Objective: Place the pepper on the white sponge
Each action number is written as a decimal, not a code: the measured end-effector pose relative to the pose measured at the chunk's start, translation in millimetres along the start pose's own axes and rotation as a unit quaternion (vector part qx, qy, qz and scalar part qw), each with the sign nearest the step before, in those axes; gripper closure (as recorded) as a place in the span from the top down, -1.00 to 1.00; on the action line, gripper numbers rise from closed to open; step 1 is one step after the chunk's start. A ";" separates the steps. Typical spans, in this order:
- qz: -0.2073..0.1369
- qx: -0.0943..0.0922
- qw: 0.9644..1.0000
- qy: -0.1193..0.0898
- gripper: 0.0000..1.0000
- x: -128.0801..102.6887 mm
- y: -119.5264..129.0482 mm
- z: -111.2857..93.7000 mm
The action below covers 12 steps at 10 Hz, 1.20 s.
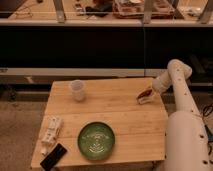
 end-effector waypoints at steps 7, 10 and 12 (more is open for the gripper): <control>0.005 -0.004 1.000 0.000 0.60 -10.8 -3.8 -23.2; 0.003 -0.004 1.000 0.004 0.60 -15.2 -5.9 -37.1; 0.003 -0.004 1.000 0.005 0.60 -17.4 -7.0 -42.4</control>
